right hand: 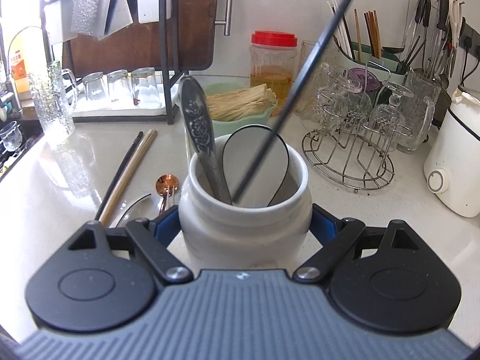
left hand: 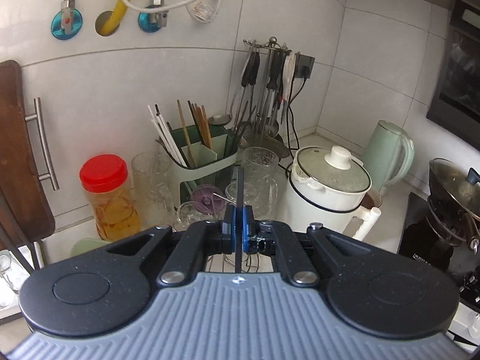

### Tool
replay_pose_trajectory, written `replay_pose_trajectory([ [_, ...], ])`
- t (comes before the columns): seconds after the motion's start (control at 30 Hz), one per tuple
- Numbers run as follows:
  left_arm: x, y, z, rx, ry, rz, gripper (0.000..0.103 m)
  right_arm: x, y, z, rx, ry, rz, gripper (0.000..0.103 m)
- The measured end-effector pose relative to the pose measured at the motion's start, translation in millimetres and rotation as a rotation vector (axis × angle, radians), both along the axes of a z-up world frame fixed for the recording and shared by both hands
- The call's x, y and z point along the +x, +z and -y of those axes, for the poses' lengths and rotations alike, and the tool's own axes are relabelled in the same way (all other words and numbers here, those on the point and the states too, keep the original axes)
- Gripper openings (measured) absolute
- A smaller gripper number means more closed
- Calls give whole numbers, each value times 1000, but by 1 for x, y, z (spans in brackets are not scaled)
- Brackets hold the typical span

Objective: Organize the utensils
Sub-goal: 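Lift the black chopstick with the left gripper toward the held mug, then lower the chopstick into the mug and open the left gripper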

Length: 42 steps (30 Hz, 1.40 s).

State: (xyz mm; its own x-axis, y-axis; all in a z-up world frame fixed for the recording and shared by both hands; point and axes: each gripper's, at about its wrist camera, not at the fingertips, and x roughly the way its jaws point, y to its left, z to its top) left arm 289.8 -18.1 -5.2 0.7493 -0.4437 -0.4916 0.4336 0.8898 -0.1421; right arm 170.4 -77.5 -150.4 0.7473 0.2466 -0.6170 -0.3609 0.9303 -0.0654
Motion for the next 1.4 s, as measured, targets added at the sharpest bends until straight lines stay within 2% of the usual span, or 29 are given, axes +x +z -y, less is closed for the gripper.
replay_pose_trajectory([
  [0.2, -9, -14, 2, 17, -26, -37, 5, -1, 0, 1, 6, 4, 4, 91],
  [0.73, -58, -20, -19, 25, -92, -158, 5, 0, 0, 3, 10, 22, 11, 91],
  [1.03, -65, -23, -17, 68, -87, -165, 5, -1, -1, 4, 11, 29, 15, 91],
  [1.4, -65, -13, -23, 34, -67, -165, 5, -1, 0, 5, 13, 45, 15, 91],
])
